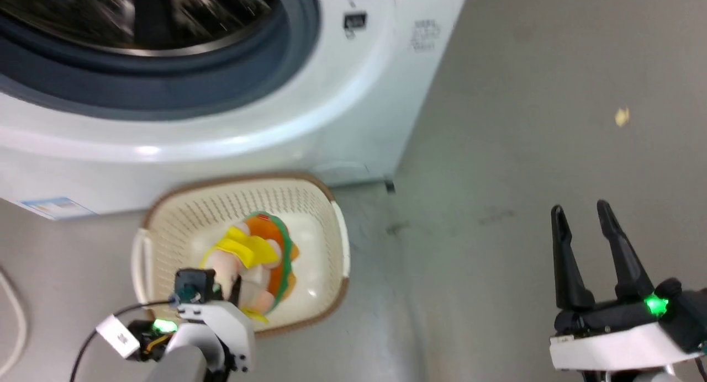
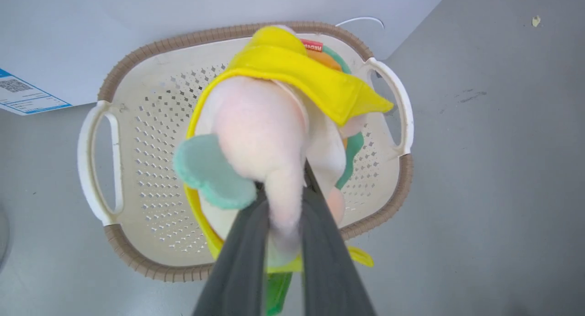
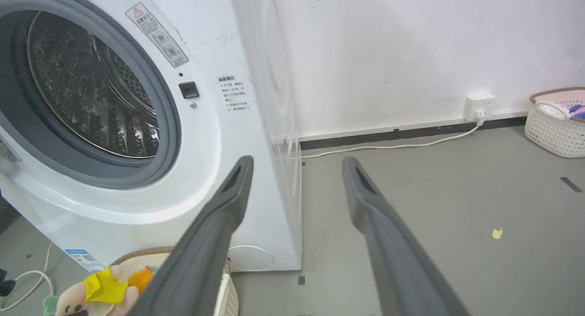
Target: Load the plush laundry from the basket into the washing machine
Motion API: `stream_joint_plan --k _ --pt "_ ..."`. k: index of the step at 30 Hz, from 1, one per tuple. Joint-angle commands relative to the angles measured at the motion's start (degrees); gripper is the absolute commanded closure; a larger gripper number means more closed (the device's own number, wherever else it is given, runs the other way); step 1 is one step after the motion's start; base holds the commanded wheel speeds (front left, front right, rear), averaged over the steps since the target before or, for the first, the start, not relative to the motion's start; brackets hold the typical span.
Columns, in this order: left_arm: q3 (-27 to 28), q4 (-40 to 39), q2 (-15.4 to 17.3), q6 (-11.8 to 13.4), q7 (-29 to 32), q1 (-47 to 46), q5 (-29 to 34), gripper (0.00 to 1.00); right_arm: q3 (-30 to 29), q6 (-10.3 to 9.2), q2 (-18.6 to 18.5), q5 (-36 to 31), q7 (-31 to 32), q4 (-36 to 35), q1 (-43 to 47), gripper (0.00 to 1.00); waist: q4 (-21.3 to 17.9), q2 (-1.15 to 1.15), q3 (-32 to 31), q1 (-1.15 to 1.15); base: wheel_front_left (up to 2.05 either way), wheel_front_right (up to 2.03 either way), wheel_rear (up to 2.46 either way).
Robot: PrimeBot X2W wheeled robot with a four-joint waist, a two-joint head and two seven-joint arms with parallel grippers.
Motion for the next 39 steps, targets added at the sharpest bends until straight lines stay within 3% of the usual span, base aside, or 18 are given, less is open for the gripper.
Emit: stream_joint_plan --k 1,12,17,22,28,33,39 --pt "0.2 -1.3 -0.3 -0.4 -0.6 1.3 -0.3 1.0 -0.1 0.03 0.0 -0.4 -0.3 0.3 0.9 0.0 3.7 -0.01 -5.6 0.02 0.0 0.0 0.0" --pt "7.1 -31.7 -4.2 2.1 -0.7 16.5 -0.3 1.0 -1.2 0.03 0.0 -0.8 -0.3 0.9 6.2 0.0 6.6 -0.01 -12.9 0.02 0.0 0.0 0.0" --pt "9.9 -45.5 -5.7 2.9 -0.7 19.8 1.4 1.0 -1.0 0.03 0.0 -0.9 -0.3 0.7 6.8 0.0 6.4 -0.01 -12.9 0.02 0.0 0.0 0.0" --pt "12.1 -53.9 -6.2 2.5 -0.7 18.4 2.8 1.0 -0.5 0.03 0.0 -0.6 -0.3 0.1 5.9 0.0 5.2 -0.01 -10.3 0.02 0.0 0.0 0.0" --pt "15.0 -55.0 -5.8 2.2 -0.7 10.4 3.5 1.0 -0.3 0.03 0.0 0.3 -0.3 -0.8 3.0 0.0 2.5 -0.01 -2.7 0.02 0.0 0.0 0.0" --pt "16.3 -50.4 -1.7 1.6 -0.3 0.1 5.2 1.0 -0.6 0.03 0.0 2.2 -0.3 -0.9 -0.2 0.0 -0.6 -0.01 4.8 0.02 0.0 0.0 0.0" --pt "17.5 -45.4 4.8 1.7 5.2 -13.5 7.1 1.0 -0.4 0.03 0.0 4.9 -0.3 -0.3 -3.2 0.0 -4.2 -0.01 11.8 0.02 0.0 0.0 0.0"
